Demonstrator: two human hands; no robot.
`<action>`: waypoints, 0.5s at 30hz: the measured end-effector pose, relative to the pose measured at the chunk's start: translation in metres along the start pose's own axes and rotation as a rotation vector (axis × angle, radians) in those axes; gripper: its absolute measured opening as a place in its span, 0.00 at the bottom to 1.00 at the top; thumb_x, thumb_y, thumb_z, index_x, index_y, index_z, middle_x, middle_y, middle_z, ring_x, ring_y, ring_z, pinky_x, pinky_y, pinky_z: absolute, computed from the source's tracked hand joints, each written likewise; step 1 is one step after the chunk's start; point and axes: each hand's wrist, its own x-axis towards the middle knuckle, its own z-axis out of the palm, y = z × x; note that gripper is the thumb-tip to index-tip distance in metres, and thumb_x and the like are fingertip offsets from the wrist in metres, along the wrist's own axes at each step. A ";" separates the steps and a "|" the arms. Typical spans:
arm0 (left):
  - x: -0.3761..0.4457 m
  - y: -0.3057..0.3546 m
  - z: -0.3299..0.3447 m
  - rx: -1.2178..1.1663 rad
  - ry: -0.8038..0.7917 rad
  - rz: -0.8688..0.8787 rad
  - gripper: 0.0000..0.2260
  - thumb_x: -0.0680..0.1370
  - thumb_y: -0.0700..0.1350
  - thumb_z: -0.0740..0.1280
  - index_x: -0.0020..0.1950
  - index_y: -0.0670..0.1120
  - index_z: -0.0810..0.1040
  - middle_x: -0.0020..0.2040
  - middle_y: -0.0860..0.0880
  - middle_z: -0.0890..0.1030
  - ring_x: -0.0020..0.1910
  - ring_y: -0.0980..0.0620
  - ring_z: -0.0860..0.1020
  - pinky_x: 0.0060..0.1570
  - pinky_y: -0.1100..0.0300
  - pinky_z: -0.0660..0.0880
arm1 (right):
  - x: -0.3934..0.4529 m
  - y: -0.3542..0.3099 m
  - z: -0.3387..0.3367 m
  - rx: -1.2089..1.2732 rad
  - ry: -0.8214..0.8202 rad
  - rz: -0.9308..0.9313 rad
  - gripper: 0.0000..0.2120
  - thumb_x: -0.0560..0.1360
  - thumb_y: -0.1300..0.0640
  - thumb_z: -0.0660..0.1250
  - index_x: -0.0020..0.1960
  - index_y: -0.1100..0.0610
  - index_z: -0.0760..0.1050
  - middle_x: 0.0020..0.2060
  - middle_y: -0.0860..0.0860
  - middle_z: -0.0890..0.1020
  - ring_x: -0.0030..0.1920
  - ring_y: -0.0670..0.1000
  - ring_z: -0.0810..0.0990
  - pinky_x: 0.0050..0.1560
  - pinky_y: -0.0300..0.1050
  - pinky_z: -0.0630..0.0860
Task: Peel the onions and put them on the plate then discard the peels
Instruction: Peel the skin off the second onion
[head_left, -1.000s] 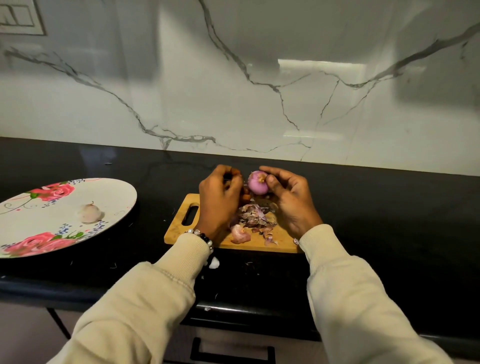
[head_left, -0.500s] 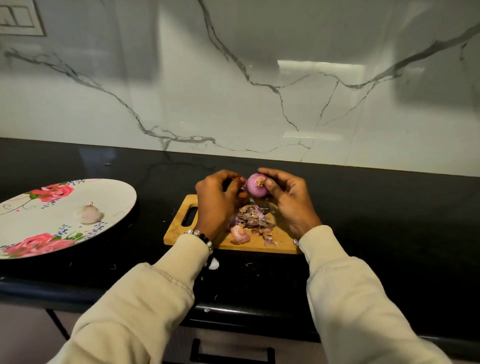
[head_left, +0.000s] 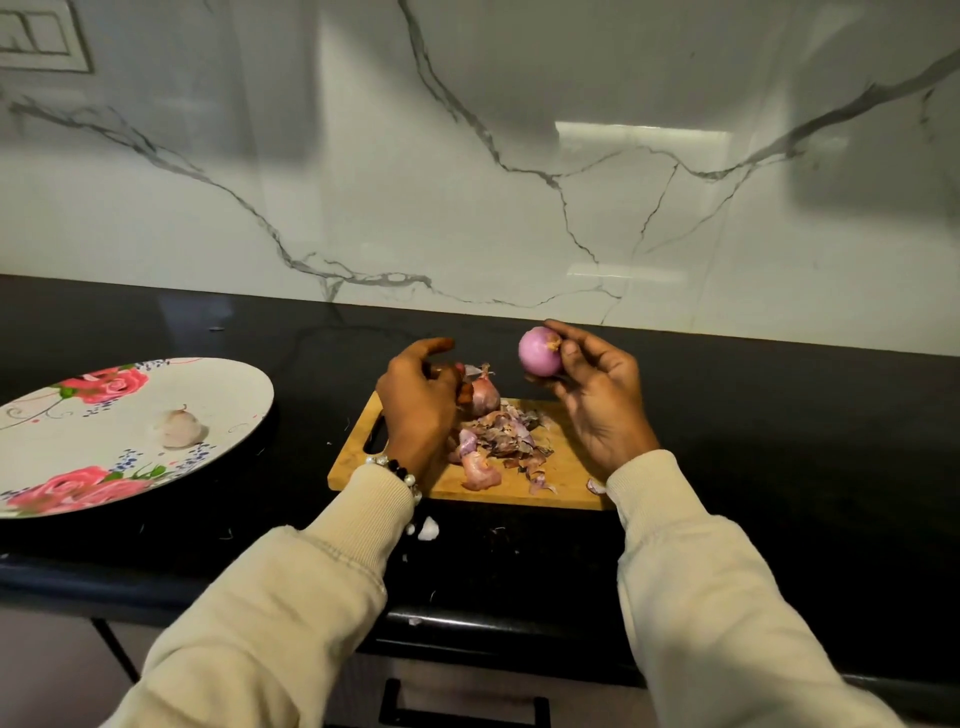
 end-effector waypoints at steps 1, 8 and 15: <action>-0.002 0.000 0.000 0.051 -0.035 0.042 0.13 0.78 0.33 0.65 0.57 0.47 0.82 0.49 0.49 0.84 0.45 0.53 0.83 0.48 0.53 0.82 | 0.000 0.000 0.000 -0.003 -0.002 0.003 0.11 0.81 0.68 0.59 0.56 0.59 0.79 0.53 0.53 0.82 0.51 0.52 0.83 0.42 0.43 0.82; -0.017 0.015 -0.001 0.140 -0.141 0.409 0.07 0.78 0.39 0.69 0.54 0.43 0.84 0.46 0.49 0.84 0.39 0.68 0.79 0.38 0.76 0.72 | 0.003 0.007 -0.002 -0.082 -0.030 -0.011 0.12 0.80 0.67 0.60 0.56 0.57 0.80 0.53 0.54 0.83 0.56 0.54 0.81 0.52 0.52 0.80; -0.005 0.004 -0.001 0.302 -0.154 0.755 0.09 0.75 0.44 0.71 0.53 0.45 0.85 0.50 0.47 0.82 0.50 0.53 0.79 0.50 0.63 0.75 | 0.000 0.007 -0.001 -0.102 -0.081 0.025 0.12 0.79 0.67 0.63 0.58 0.58 0.80 0.55 0.61 0.83 0.59 0.62 0.81 0.60 0.58 0.78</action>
